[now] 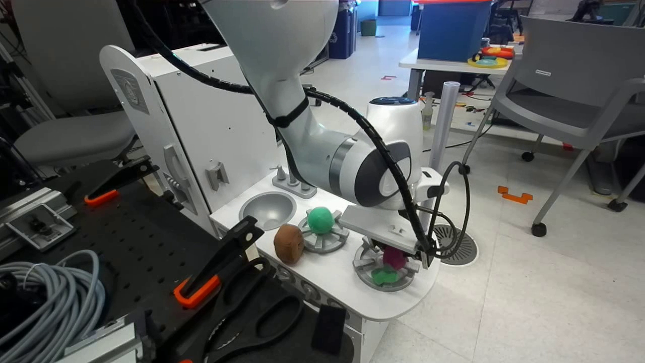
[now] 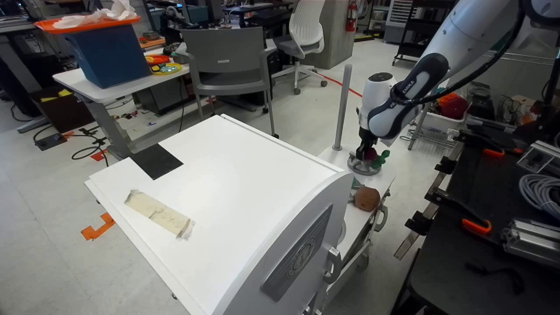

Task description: Pick up the strawberry plush toy and put it on the stove

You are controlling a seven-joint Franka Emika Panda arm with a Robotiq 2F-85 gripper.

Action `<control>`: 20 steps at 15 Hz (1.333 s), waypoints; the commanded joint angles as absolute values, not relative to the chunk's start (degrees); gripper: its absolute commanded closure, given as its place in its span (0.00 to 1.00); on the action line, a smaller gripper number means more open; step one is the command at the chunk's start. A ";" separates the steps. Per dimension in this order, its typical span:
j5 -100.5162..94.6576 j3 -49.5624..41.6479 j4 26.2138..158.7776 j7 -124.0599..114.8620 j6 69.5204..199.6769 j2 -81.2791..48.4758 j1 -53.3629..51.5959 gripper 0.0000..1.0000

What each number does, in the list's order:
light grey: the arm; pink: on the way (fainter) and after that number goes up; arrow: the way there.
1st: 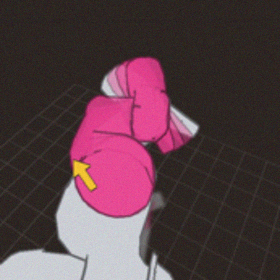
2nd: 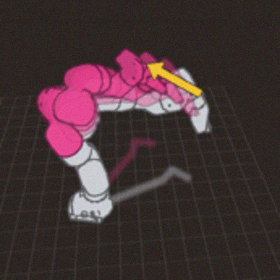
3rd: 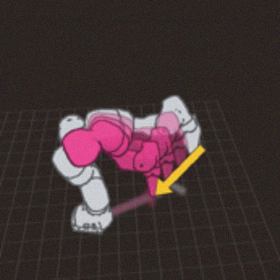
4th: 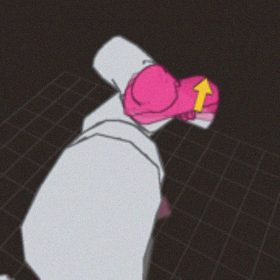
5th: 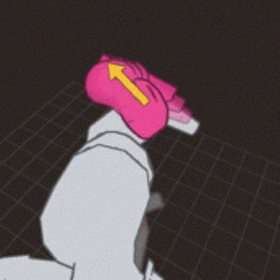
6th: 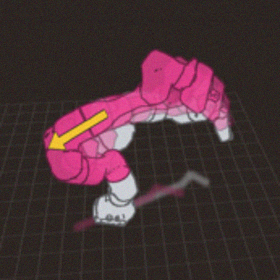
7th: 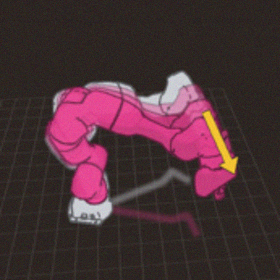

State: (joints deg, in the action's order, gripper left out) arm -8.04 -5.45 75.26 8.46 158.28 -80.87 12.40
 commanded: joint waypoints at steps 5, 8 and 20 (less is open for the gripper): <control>-8.34 -5.33 79.99 8.55 156.94 -77.41 11.39 0.16; -9.13 -5.75 84.53 8.68 158.80 -74.41 10.01 0.01; -9.39 -4.66 113.56 9.05 170.76 -53.70 5.88 0.00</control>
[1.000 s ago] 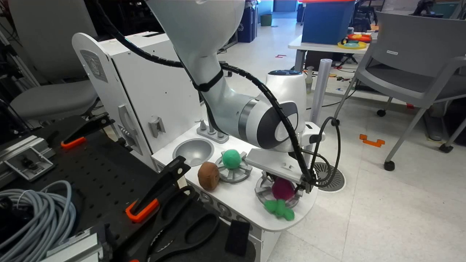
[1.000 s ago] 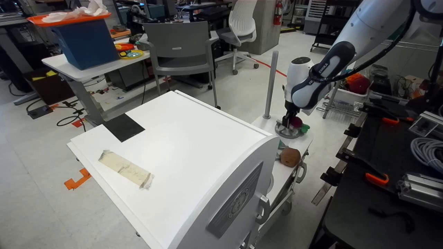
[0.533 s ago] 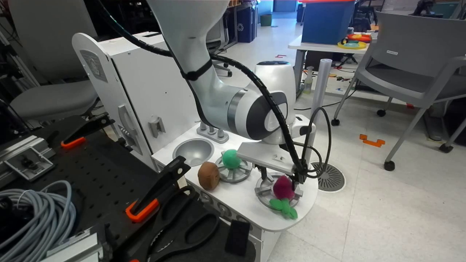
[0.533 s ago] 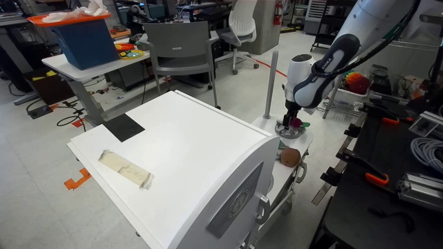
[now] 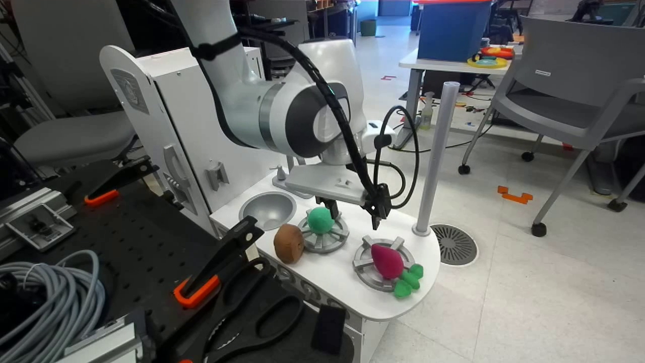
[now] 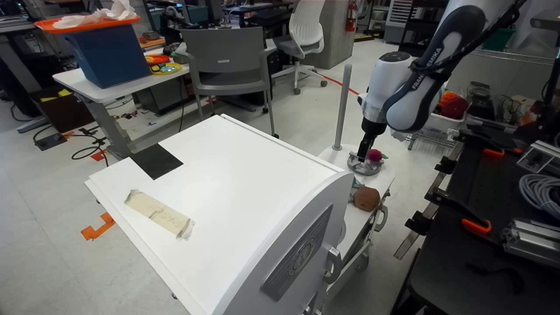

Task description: Pick up the strawberry plush toy and put it on the stove

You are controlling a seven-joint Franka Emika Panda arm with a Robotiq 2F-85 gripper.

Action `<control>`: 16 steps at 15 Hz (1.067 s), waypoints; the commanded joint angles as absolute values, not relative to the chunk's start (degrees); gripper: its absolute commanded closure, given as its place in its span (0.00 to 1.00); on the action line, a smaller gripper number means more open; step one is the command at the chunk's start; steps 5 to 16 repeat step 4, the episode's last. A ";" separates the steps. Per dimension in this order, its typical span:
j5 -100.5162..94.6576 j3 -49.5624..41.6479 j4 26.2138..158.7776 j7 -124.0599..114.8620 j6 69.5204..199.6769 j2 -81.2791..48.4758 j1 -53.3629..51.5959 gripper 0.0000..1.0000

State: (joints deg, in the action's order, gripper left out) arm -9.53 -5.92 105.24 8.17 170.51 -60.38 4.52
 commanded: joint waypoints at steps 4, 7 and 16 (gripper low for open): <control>-9.34 -5.57 110.62 8.41 170.21 -56.08 4.96 0.00; -9.34 -5.57 110.62 8.41 170.21 -56.08 4.96 0.00; -9.34 -5.57 110.62 8.41 170.21 -56.08 4.96 0.00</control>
